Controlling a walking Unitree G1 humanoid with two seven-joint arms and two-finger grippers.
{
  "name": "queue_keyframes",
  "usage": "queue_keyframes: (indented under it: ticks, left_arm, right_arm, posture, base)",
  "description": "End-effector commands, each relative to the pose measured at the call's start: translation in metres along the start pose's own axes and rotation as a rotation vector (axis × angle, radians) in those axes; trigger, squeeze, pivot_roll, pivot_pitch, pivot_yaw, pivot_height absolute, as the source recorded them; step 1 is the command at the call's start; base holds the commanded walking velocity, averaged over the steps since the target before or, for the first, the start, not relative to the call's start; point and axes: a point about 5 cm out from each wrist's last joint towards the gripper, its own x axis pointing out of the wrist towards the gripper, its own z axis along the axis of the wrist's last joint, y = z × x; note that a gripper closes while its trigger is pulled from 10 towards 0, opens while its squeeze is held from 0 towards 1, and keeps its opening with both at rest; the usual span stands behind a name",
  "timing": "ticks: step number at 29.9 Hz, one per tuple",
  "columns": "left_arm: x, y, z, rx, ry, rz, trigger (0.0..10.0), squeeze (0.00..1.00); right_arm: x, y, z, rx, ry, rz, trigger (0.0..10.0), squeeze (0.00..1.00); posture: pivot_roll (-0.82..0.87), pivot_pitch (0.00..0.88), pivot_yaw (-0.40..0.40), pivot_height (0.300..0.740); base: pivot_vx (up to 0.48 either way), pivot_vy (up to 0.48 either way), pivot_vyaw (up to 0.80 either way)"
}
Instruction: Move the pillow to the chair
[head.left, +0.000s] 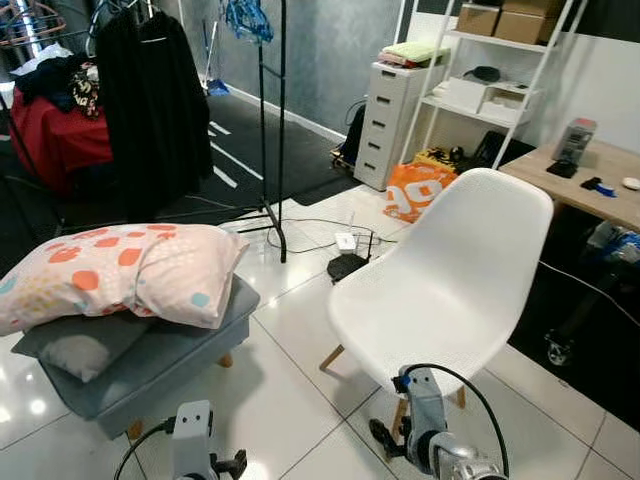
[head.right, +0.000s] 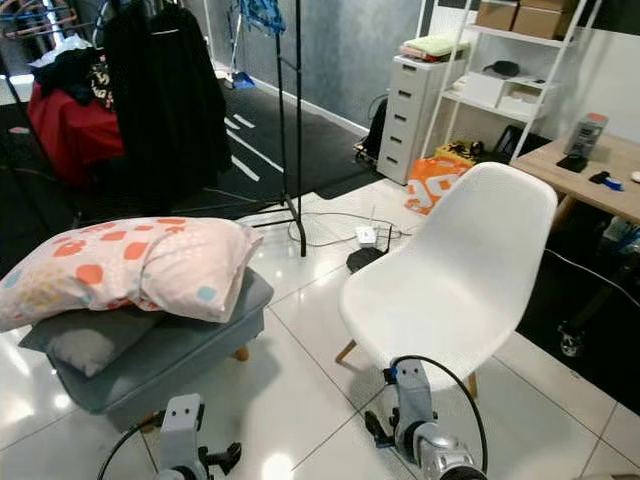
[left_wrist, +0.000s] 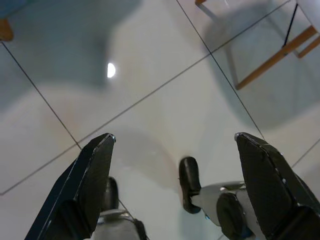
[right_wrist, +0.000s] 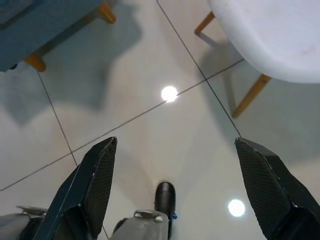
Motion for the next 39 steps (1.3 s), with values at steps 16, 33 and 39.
queue_keyframes:
  ticks: [16,33,39]
  left_arm:
    - [-0.0003,0.0004,-0.0001,0.030,0.001,-0.009,10.0,0.00]
    - [-0.0003,0.0002,0.0001,0.012,-0.008,0.001,10.0,0.00]
    - [-0.0002,-0.0004,0.0004,0.004,-0.014,-0.002,10.0,0.00]
  right_arm:
    - [-0.0006,0.0001,0.0009,-0.010,-0.009,0.030,10.0,0.00]
    - [-0.0011,-0.0027,0.0034,0.004,-0.047,-0.011,10.0,0.00]
    - [-0.0016,-0.0046,0.0043,0.076,-0.089,-0.048,10.0,0.00]
  posture:
    - [-0.14,0.000,-0.078,0.740]
    - [-0.14,0.000,-0.078,0.740]
    - [-0.15,0.000,-0.075,0.740]
  base:
    - [0.353,0.000,0.79]
    - [0.320,0.000,0.64]
    - [0.000,0.000,0.00]
